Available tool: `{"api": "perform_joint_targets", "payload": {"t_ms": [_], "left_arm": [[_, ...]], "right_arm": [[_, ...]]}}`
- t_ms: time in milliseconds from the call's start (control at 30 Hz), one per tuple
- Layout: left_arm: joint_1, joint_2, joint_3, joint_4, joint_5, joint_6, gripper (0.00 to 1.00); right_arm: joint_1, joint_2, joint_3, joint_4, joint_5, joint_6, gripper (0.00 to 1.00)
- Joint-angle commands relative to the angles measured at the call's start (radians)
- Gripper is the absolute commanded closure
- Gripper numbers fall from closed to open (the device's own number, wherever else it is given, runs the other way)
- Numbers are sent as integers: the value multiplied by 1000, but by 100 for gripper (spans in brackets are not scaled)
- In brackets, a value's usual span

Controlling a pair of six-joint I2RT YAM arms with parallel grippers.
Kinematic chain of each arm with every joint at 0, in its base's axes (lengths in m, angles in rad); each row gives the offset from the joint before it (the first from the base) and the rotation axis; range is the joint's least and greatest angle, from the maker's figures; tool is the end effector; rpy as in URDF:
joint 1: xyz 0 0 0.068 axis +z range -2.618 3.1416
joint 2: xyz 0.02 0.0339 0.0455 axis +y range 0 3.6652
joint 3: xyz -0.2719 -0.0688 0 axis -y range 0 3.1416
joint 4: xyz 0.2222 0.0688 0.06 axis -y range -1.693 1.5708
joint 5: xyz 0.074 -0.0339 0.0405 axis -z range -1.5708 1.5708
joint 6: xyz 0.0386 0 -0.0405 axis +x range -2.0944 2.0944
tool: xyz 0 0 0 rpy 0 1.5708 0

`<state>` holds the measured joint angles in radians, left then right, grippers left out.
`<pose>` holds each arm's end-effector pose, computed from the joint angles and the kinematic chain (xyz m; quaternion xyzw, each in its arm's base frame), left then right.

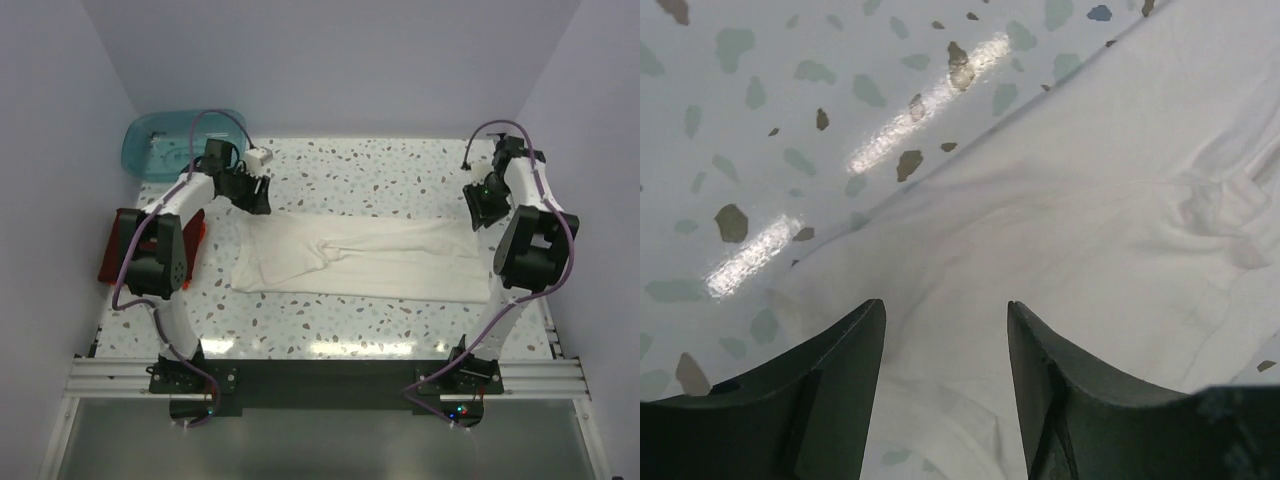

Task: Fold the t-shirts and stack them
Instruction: Fold the tshirt

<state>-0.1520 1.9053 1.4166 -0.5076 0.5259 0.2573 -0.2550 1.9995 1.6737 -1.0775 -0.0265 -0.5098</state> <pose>0.3845 -0.0785 0.2288 0.2603 0.8918 -0.2345 0.2863 0.3694 -0.0952 0.2355 -0.1277 0.9882 -0.0190 0.0825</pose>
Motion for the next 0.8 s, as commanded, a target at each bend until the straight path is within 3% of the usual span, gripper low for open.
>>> {"api": "perform_joint_targets", "payload": {"t_ms": [0,67,267,500,633,767], "left_arm": [[40,-31,27,-55,20,-43,44],[66,-44,-10,-66,32,-67,45],[117,-57,-88,-62,51,-157,51],[179,-23,-134,-43,63,-245,54],[204,-20,-139,-37,68,-250,57],[210,-3,-137,-43,85,-248,67]], "right_arm": [[52,-79,34,-32,-178,2,62],[82,-100,24,-27,-254,4,62],[325,-166,-41,101,-397,54,62],[724,-140,-46,323,-408,163,65],[879,-65,32,405,-386,232,67],[987,30,121,442,-395,283,67]]}}
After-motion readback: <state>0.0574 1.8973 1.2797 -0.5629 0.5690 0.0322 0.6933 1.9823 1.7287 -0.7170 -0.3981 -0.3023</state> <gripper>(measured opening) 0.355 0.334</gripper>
